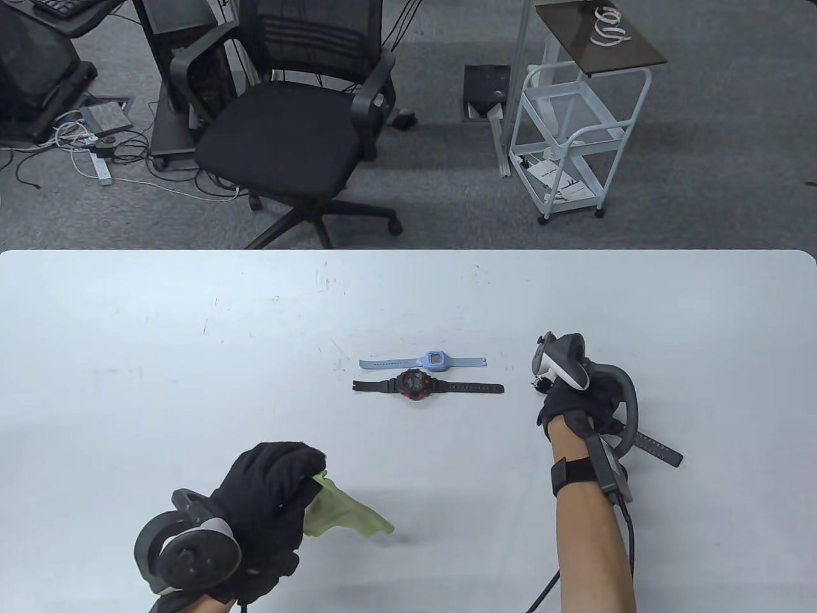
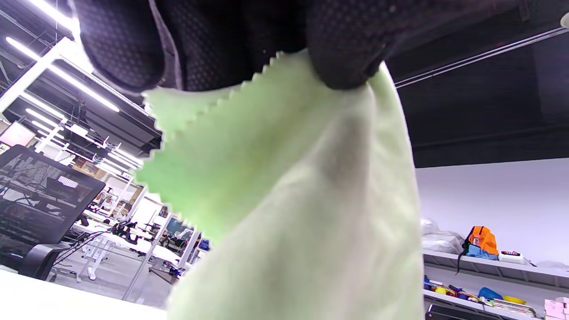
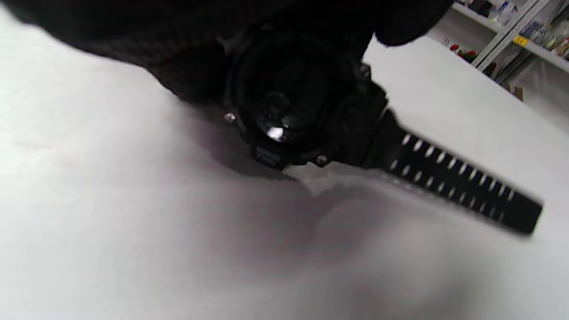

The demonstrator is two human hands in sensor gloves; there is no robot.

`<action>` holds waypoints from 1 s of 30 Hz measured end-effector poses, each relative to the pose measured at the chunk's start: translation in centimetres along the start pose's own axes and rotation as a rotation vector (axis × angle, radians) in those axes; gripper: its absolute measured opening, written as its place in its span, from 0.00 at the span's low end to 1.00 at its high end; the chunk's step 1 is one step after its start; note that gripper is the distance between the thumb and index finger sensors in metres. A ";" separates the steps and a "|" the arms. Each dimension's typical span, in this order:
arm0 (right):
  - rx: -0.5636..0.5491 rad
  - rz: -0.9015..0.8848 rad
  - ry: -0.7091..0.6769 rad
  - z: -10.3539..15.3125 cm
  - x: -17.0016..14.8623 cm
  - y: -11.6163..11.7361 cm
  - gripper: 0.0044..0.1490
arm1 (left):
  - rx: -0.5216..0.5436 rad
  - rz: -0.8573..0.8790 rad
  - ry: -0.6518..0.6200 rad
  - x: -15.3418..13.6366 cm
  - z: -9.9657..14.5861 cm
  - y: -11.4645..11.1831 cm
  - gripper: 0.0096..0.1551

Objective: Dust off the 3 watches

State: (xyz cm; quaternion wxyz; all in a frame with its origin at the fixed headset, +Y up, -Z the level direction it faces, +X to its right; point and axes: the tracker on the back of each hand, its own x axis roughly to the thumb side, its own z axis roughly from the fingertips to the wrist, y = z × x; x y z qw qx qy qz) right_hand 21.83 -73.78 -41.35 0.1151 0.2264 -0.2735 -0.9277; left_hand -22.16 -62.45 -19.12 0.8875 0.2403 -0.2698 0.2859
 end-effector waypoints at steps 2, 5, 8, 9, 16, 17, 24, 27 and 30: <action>0.006 -0.001 -0.006 0.4 -0.3 -0.2 0.31 | 0.001 0.009 0.007 -0.2 0.0 0.0 0.23; -0.022 -0.088 -0.079 2.2 -1.2 -1.4 0.30 | -0.001 0.019 0.011 -0.3 0.0 0.0 0.23; -0.064 -0.321 -0.229 5.0 -2.9 -3.2 0.29 | 0.001 0.022 0.010 -0.3 0.0 -0.1 0.23; -0.071 -0.391 -0.278 5.7 -3.3 -3.6 0.29 | 0.004 0.024 0.009 -0.3 0.0 -0.1 0.23; -0.019 -1.095 -0.808 12.5 -5.6 -4.3 0.30 | 0.021 0.085 0.027 -0.8 0.0 -0.1 0.23; 0.012 -1.193 -0.894 13.2 -5.3 -3.8 0.30 | 0.019 0.102 0.035 -1.0 0.0 -0.1 0.23; 0.406 -1.565 -1.358 15.0 -0.3 1.4 0.30 | 0.015 0.146 0.114 -2.4 0.0 -0.6 0.23; 0.493 -1.570 -1.401 15.2 0.6 2.5 0.30 | 0.002 0.164 0.140 -3.0 0.0 -0.8 0.23; 0.452 -1.569 -1.391 15.5 1.0 3.0 0.30 | -0.029 0.276 0.148 -3.4 0.0 -1.5 0.23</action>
